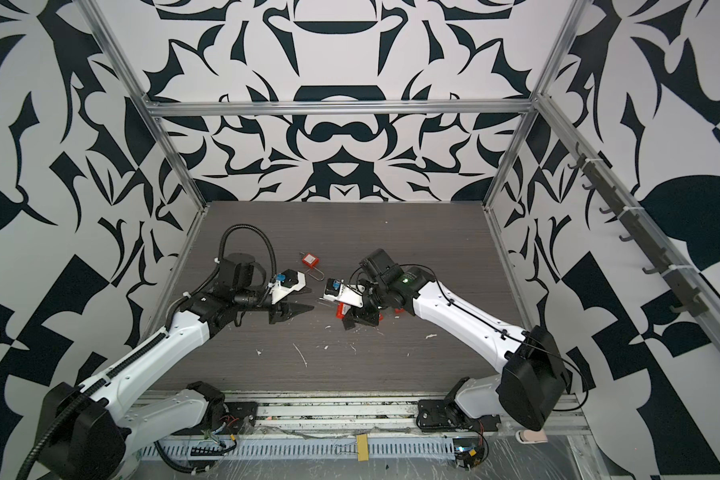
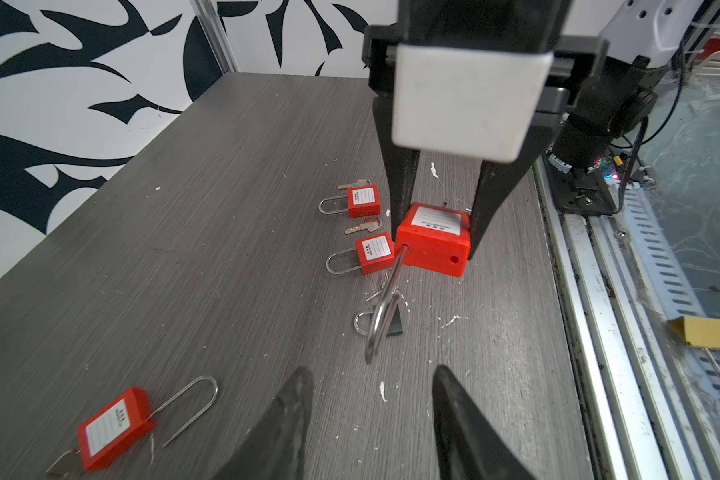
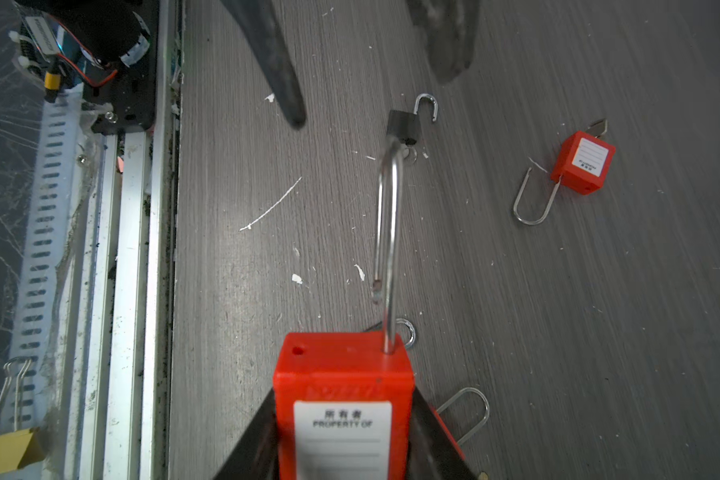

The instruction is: Lock with the key

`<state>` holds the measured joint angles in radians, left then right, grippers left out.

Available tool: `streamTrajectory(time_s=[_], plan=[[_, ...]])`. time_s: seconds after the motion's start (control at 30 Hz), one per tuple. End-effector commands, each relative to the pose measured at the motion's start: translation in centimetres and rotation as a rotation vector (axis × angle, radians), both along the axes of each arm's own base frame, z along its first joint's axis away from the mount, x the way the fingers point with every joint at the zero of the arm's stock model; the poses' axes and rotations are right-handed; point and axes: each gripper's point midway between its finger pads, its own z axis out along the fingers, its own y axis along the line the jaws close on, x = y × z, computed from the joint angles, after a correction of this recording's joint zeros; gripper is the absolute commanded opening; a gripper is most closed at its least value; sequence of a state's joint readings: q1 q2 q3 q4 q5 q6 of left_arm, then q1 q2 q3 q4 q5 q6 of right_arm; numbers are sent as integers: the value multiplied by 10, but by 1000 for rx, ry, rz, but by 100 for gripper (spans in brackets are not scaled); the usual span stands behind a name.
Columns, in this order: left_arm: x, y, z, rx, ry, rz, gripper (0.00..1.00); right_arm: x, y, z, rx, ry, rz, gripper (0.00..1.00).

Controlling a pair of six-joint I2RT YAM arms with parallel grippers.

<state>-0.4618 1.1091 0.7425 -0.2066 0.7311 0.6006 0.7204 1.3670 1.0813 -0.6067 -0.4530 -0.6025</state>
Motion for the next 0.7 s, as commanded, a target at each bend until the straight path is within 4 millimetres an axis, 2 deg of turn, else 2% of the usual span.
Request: streamTrajectory(time_s=[0.0, 0.07, 0.3, 0.67], plan=[[-4, -8, 12, -28, 11, -45, 47, -2, 10, 28, 72, -23, 40, 19], [-4, -10, 10, -25, 17, -50, 42, -4, 11, 29, 81, -19, 49, 19], [-8, -14, 5, -15, 24, -68, 35, -3, 14, 35, 90, -27, 62, 18], [-17, -24, 4, -8, 18, -114, 5, -3, 15, 36, 79, -31, 82, 17]])
